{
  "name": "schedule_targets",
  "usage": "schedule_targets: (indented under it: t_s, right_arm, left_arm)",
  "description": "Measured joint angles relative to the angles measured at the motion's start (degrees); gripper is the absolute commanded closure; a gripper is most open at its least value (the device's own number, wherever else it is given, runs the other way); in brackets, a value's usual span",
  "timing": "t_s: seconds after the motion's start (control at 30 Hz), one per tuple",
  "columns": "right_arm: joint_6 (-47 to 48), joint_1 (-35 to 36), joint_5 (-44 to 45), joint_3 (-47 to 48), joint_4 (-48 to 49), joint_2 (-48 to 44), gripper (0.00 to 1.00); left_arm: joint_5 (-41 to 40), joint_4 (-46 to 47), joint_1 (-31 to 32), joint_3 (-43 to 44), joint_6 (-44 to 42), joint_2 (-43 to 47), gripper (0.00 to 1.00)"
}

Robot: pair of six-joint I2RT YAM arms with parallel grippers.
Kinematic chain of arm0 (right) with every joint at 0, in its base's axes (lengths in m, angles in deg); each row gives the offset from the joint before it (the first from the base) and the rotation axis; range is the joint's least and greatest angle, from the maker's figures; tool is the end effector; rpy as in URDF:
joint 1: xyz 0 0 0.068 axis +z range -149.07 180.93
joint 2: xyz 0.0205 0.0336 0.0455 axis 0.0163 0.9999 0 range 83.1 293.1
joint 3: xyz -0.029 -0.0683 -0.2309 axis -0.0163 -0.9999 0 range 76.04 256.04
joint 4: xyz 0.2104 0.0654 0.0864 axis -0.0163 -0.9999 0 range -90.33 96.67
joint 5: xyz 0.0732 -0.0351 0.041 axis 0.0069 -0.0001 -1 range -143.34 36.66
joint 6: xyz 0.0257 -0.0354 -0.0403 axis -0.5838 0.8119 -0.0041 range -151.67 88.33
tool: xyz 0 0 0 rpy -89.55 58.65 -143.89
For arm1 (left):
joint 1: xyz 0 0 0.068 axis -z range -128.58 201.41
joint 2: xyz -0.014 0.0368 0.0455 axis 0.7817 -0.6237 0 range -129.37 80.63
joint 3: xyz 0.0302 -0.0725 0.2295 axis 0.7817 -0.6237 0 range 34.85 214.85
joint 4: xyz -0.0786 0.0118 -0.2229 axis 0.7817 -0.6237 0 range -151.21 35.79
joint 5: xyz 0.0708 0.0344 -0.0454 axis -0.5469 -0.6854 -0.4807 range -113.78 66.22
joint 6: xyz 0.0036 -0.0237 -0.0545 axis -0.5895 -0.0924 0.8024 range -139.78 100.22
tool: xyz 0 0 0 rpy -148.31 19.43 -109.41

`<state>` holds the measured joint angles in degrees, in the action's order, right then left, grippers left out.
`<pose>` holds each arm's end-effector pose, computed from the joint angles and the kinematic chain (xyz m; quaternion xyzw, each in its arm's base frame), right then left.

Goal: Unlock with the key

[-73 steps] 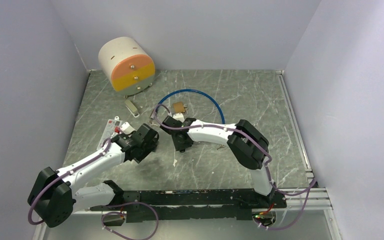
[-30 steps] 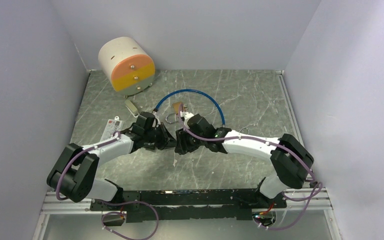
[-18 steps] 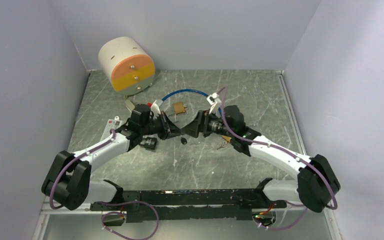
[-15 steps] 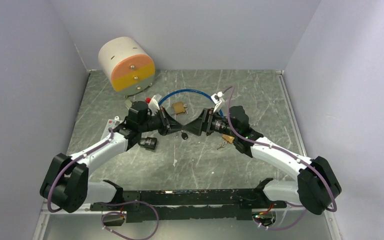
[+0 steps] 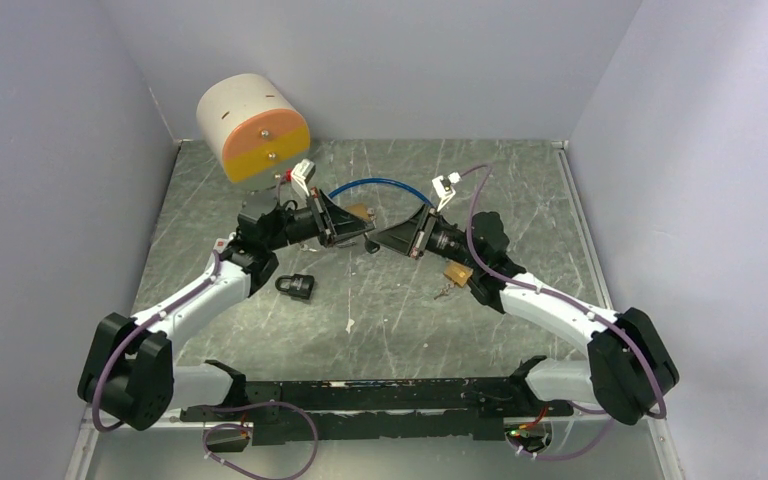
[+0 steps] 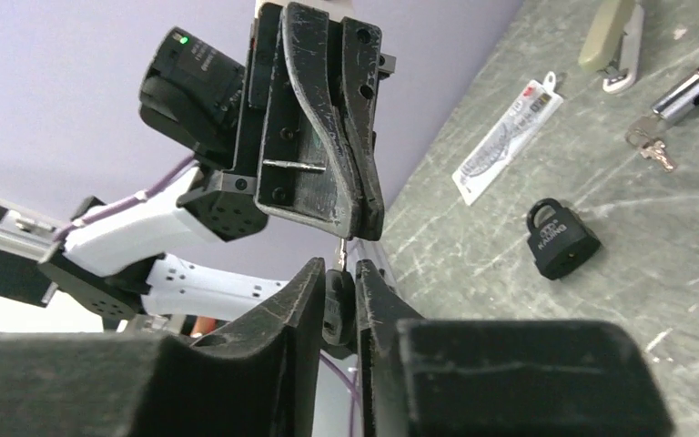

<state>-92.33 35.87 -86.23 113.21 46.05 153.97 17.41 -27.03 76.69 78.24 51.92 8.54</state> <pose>0.2067 0.1733 0.2730 -0.0612 0.6742 0.6543 0.3369 0.2370 -0.1437 0.2798 -0.0388 0.7131 -0.6561 0.2441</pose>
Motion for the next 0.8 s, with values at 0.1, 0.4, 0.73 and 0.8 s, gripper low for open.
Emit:
schedule_targets:
  t_s: [0.1, 0.4, 0.73, 0.8]
  right_arm:
    - [-1.8, -0.1, 0.3, -0.1, 2.3, 0.2, 0.66]
    - [-3.9, 0.0, -2.0, 0.9, 3.9, 2.1, 0.59]
    - [-4.8, 0.1, -3.7, 2.2, 2.9, 5.4, 1.0]
    - [-4.5, 0.1, -3.6, 2.4, 2.2, 5.4, 1.0]
  left_arm:
    - [1.0, 3.4, -0.6, -0.3, 2.5, 0.0, 0.97]
    - [1.1, 9.8, -2.1, -2.9, 6.1, -0.8, 0.97]
    - [0.9, 8.9, -2.3, -2.9, 5.3, -0.8, 0.84]
    - [0.5, 8.2, -2.3, -2.9, 4.9, -0.8, 0.59]
